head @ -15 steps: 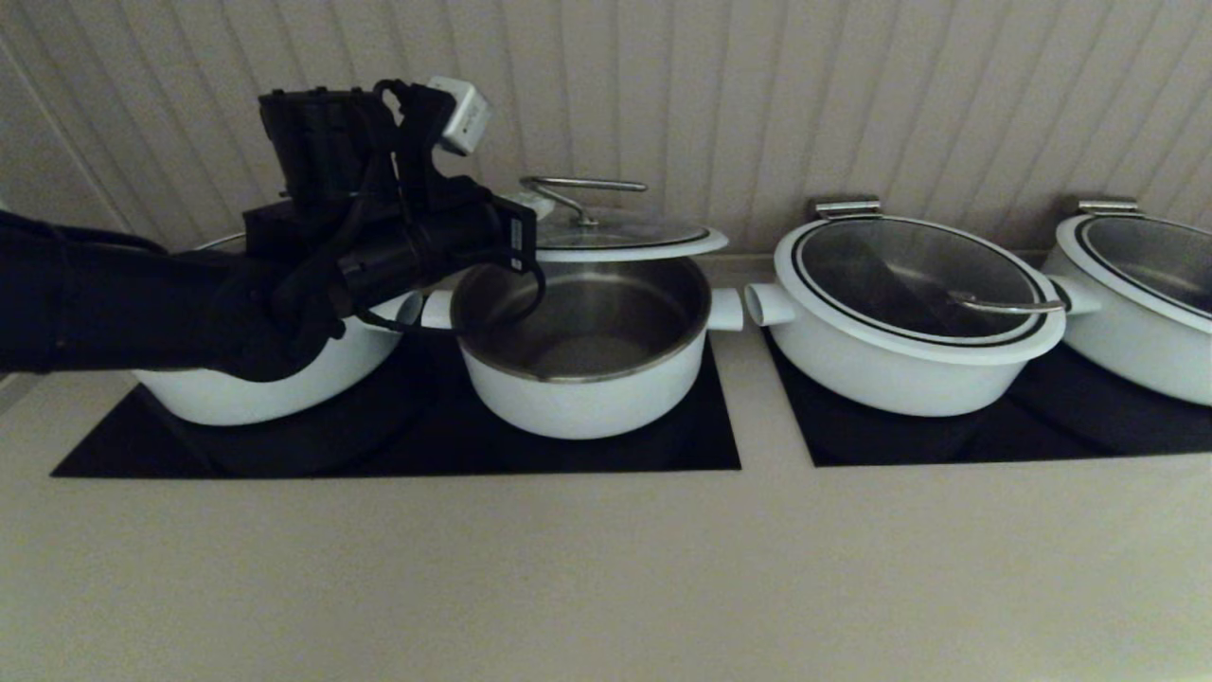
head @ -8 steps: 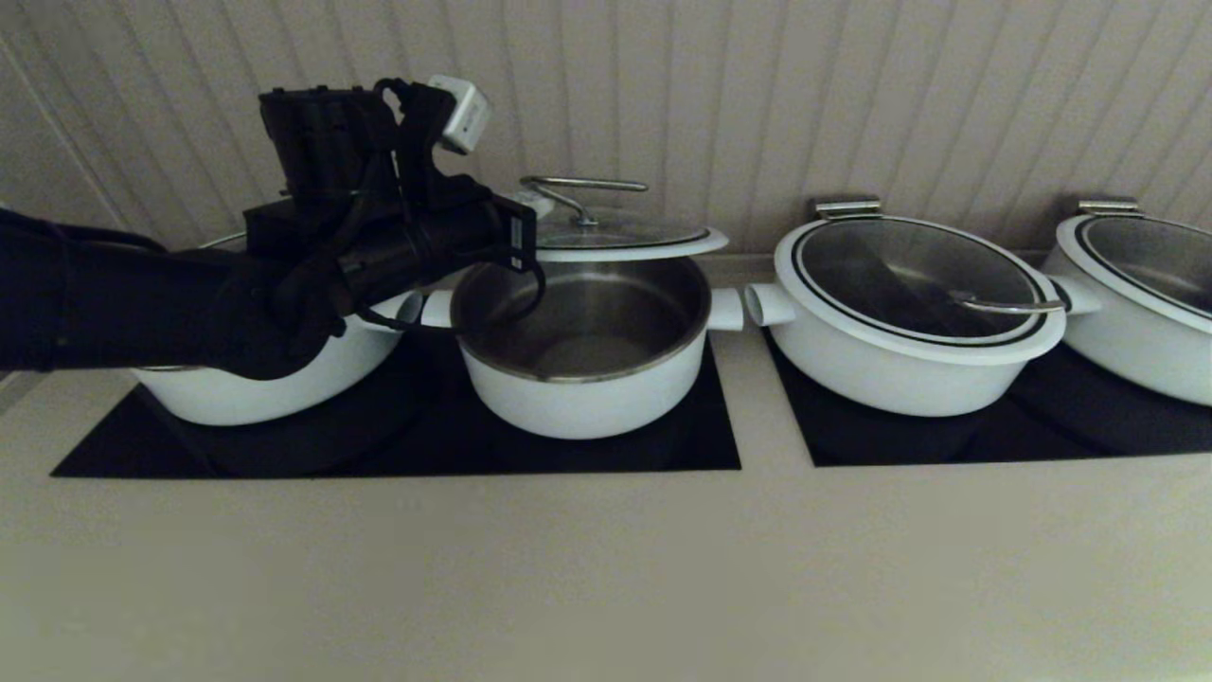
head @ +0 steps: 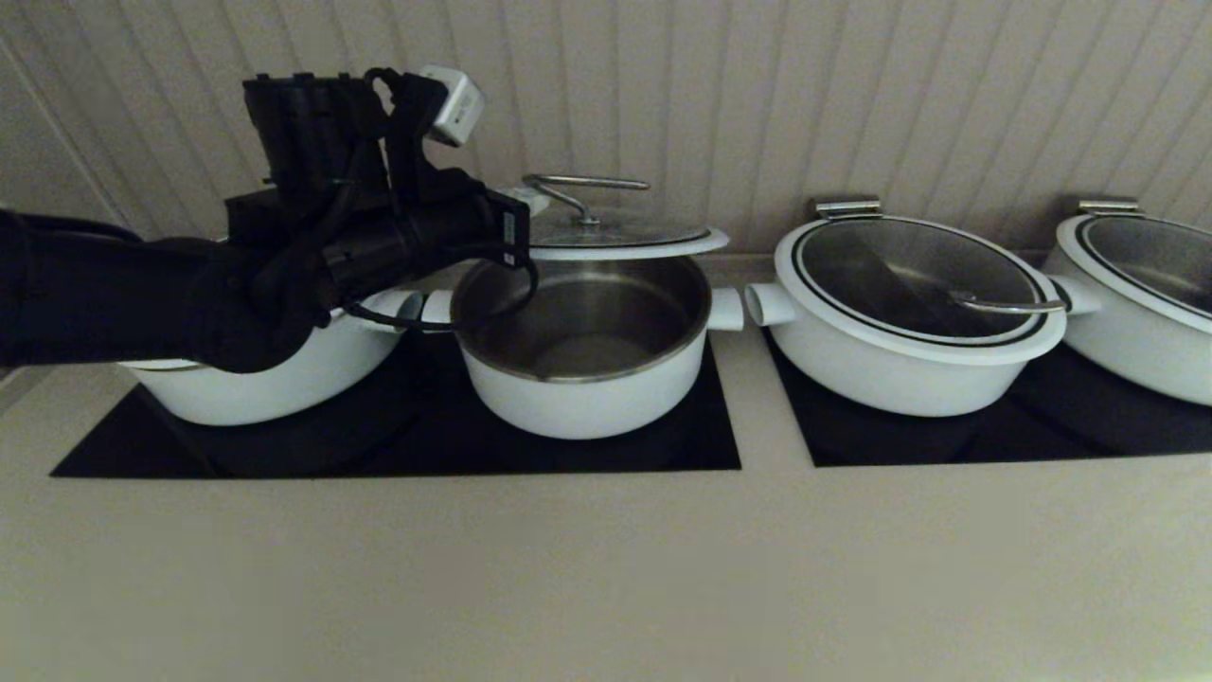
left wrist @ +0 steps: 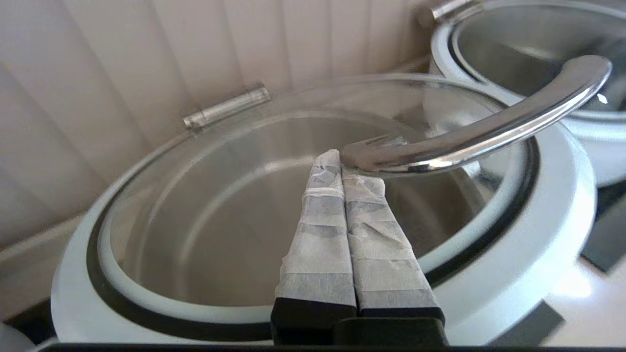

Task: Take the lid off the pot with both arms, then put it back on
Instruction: Hold the pot lid with the right arm

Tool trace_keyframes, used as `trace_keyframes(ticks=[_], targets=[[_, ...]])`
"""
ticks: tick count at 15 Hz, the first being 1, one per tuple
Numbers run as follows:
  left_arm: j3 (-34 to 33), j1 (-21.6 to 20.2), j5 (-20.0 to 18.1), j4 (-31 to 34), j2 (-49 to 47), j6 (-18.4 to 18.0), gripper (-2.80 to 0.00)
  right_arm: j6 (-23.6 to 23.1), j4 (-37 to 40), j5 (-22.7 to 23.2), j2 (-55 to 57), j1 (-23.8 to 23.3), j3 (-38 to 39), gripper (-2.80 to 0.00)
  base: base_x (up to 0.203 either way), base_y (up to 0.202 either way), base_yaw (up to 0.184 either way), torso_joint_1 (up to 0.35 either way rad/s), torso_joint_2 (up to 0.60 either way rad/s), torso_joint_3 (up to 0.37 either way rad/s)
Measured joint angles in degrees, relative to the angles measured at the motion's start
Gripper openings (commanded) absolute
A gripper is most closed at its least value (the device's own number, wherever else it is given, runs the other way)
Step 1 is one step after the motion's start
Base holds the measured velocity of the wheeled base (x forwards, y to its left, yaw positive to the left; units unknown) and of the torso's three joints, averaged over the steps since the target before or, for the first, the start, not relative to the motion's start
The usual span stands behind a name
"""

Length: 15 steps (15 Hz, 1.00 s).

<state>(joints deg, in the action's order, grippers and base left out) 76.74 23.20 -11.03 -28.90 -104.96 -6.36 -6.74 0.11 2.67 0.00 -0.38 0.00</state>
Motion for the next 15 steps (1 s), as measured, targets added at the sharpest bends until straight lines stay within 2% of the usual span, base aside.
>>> trace_keyframes(ticks=[6, 11, 15], targets=[[3.81, 0.11, -0.89, 3.02, 0.19, -0.09, -2.8, -1.6, 0.14, 0.4, 0.0, 0.0, 0.0, -2.8, 0.0, 0.0, 0.0, 0.0, 0.0, 0.0], [3.42, 0.0, -0.79, 2.89, 0.41, 0.04, -2.8, -6.97, -0.11, 1.44, 0.0, 0.02, 0.0, -2.8, 0.0, 0.0, 0.0, 0.0, 0.0, 0.0], [2.11, 0.06, -0.79, 2.38, 0.47, -0.09, -2.8, -7.67, -0.44, 1.54, 0.05, -0.02, 0.0, -2.8, 0.0, 0.0, 0.0, 0.0, 0.0, 0.0]])
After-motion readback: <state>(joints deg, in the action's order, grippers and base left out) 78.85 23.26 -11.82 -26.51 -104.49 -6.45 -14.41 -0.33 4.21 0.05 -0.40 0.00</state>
